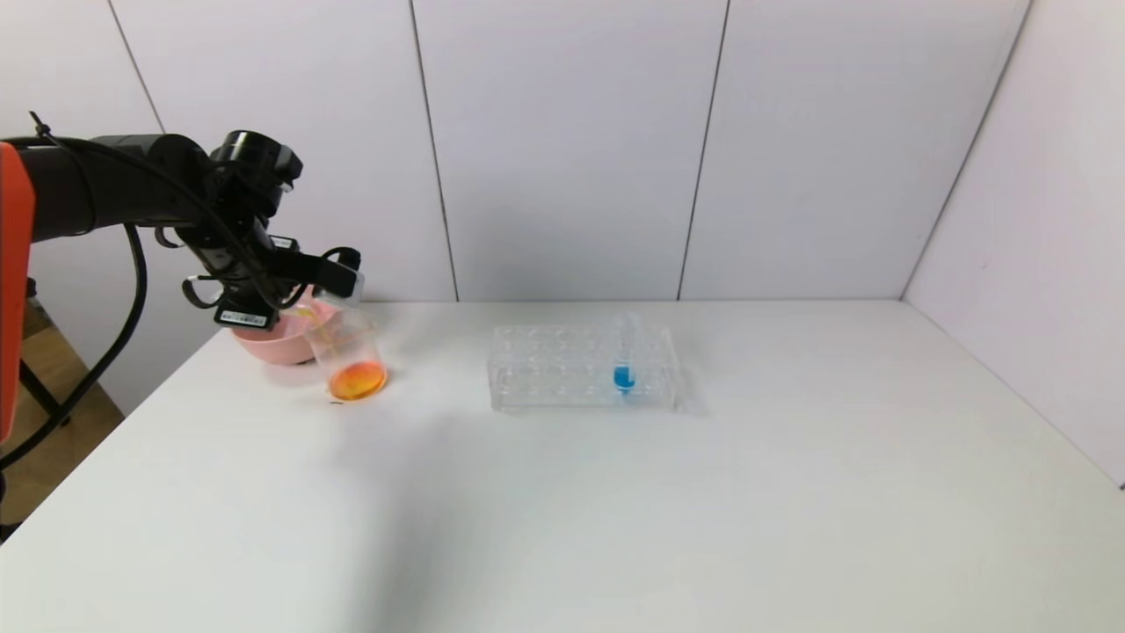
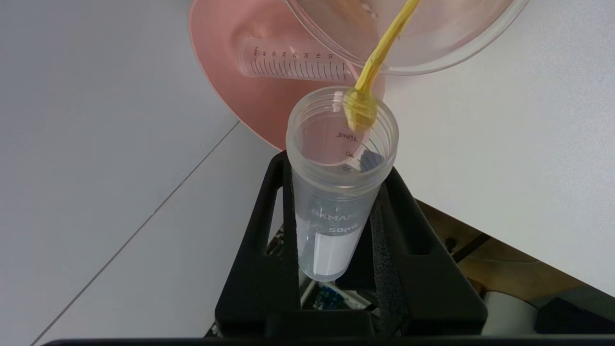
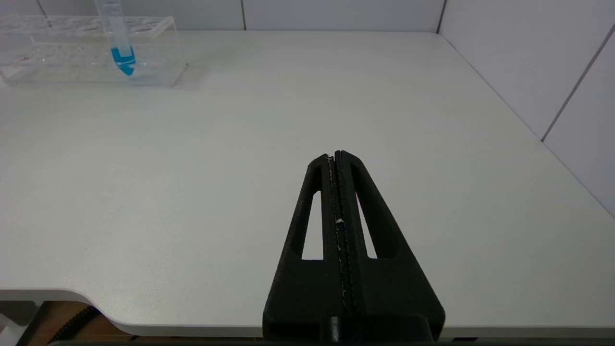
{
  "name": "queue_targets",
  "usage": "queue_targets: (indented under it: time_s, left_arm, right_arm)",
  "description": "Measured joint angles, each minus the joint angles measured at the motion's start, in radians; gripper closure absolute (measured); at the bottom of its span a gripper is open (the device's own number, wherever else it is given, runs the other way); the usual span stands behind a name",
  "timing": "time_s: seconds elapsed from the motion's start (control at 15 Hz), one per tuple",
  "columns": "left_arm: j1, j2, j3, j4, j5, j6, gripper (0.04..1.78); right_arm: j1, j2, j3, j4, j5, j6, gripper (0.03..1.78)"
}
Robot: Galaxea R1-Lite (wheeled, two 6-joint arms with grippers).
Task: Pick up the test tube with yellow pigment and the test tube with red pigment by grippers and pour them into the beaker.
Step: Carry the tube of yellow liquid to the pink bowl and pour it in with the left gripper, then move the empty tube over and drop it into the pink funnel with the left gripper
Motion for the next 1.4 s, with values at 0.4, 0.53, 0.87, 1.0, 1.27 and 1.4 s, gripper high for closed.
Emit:
queue_targets:
  time_s: [0.4, 0.53, 0.87, 1.0, 1.27, 1.4]
  left_arm:
    - [-0.012, 0.002, 0.000, -0.001, 0.035, 0.000, 1.37]
    - [-0.013, 0.001, 0.000, -0.002, 0.035, 0.000, 1.37]
    - [-0.015, 0.000, 0.000, -0.003, 0.033, -0.006, 1.37]
    - [-0.015, -0.004, 0.000, -0.006, 0.027, -0.031, 1.37]
    - [-0.015, -0.023, 0.001, -0.006, 0.001, -0.158, 1.37]
    - [-0.015, -0.030, 0.001, -0.016, -0.016, -0.254, 1.37]
  right_arm:
    - [0.000, 0.000, 0.000, 0.000, 0.000, 0.000, 1.70]
    - [0.000, 0.000, 0.000, 0.000, 0.000, 0.000, 1.70]
    - [0.000, 0.000, 0.000, 0.000, 0.000, 0.000, 1.70]
    - [0.000, 0.000, 0.000, 0.000, 0.000, 0.000, 1.70]
    - [0.000, 0.000, 0.000, 0.000, 0.000, 0.000, 1.70]
    - [0.000, 0.000, 0.000, 0.000, 0.000, 0.000, 1.70]
